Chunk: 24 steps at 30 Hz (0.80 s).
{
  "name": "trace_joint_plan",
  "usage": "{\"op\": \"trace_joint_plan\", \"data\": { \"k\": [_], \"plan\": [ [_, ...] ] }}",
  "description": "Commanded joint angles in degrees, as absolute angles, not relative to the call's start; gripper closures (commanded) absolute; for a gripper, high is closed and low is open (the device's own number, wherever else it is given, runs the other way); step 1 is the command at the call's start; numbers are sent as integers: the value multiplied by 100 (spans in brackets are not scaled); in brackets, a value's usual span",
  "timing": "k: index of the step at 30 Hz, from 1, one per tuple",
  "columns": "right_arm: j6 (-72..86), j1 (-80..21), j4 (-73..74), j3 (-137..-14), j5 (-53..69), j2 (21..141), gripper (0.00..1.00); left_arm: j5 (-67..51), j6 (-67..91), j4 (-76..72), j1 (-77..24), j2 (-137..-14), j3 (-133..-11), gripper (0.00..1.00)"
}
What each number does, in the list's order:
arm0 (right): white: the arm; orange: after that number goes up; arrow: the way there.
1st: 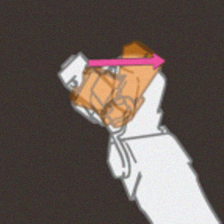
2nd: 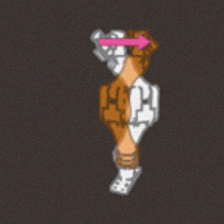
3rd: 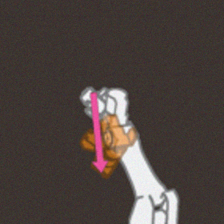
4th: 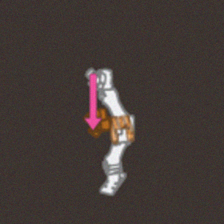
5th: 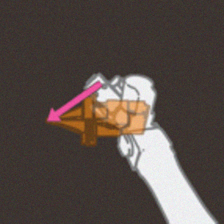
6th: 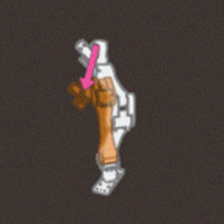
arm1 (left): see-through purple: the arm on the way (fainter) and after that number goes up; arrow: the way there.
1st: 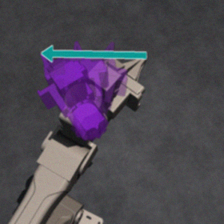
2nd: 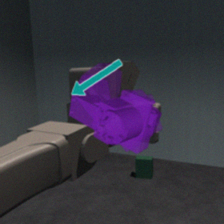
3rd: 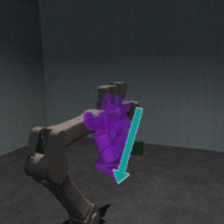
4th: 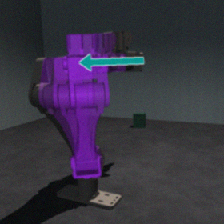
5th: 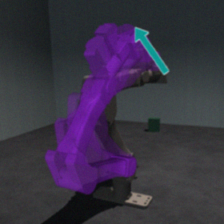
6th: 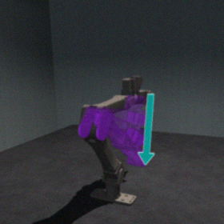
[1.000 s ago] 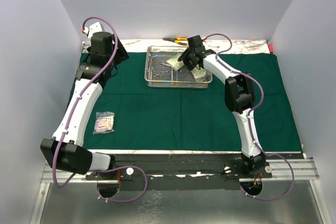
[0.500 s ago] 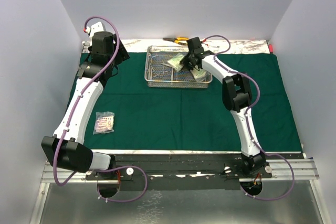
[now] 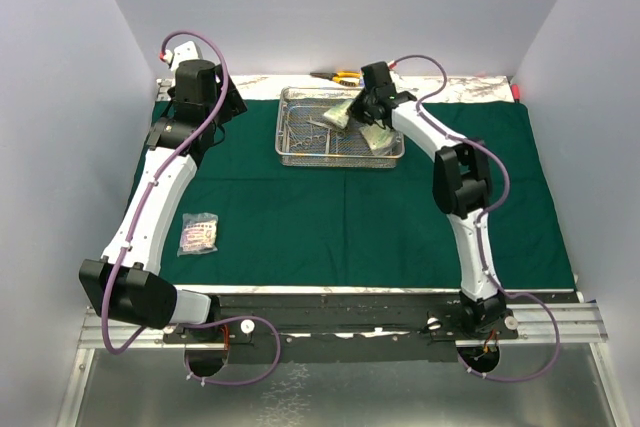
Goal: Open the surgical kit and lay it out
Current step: Pick up the medical item from the container, then place the medical item in the surgical kit.
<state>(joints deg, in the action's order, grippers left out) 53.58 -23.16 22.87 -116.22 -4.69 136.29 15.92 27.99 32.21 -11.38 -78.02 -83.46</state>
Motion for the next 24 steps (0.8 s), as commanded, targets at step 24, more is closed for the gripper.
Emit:
{"op": "trace_joint_plan", "data": {
  "k": [24],
  "plan": [
    [4645,-5021,-235,-8346,1358,11049,100,2129,3360,3978,-1151,-5715,-7373,27]
  ]
}}
